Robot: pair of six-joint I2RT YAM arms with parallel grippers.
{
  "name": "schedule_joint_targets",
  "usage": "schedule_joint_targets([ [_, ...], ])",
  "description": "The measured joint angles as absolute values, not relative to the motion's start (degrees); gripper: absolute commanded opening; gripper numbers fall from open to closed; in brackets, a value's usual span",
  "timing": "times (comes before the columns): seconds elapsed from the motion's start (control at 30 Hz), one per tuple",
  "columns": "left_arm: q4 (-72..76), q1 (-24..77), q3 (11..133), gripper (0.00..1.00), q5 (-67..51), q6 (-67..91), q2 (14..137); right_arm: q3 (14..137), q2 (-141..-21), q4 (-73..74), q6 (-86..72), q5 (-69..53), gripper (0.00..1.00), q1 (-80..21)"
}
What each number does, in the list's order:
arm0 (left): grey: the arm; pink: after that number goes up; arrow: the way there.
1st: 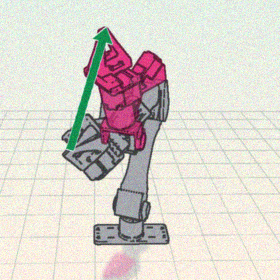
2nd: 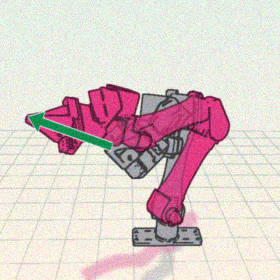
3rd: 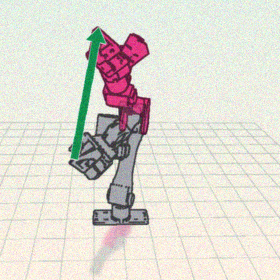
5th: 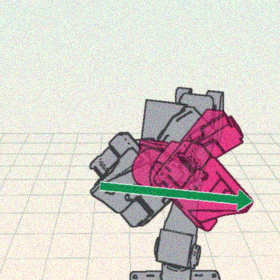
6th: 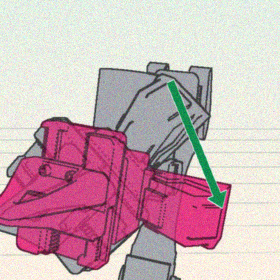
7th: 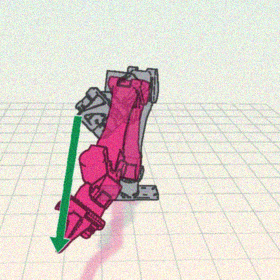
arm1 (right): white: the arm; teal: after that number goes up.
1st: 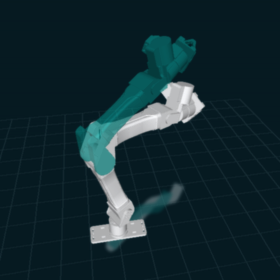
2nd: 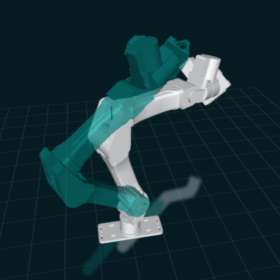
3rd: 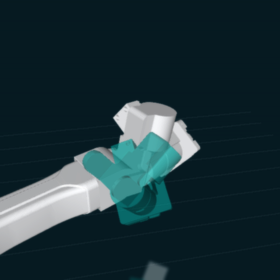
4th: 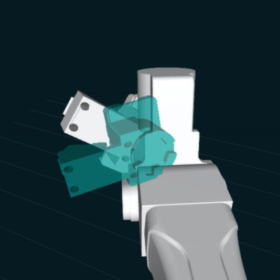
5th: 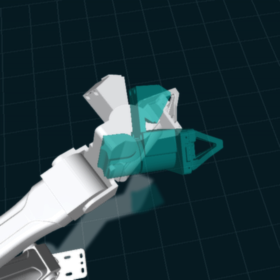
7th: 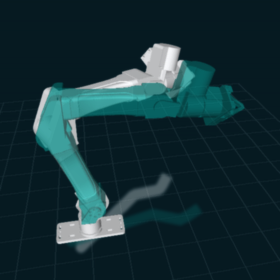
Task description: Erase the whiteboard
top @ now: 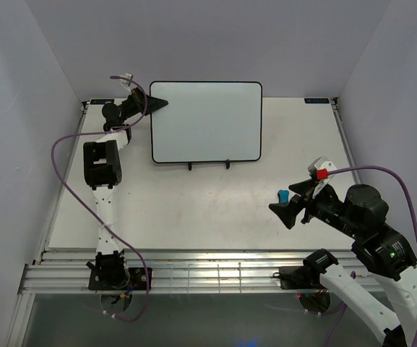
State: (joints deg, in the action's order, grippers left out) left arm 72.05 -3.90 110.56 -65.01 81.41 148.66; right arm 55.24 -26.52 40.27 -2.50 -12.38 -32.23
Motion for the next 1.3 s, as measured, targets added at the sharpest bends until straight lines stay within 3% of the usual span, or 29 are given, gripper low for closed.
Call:
schedule_joint_targets([
  [0.9, 71.68, -3.84, 115.39, 0.0, -66.52, 78.46, 148.16, 54.08, -28.75, 38.83, -1.63, -13.74, 0.9, -32.23],
  [1.3, 72.51, -3.64, 110.76, 0.0, -64.82, 77.54, 147.92, 53.89, -30.48, 37.69, -1.02, -15.35, 0.9, -32.23],
])
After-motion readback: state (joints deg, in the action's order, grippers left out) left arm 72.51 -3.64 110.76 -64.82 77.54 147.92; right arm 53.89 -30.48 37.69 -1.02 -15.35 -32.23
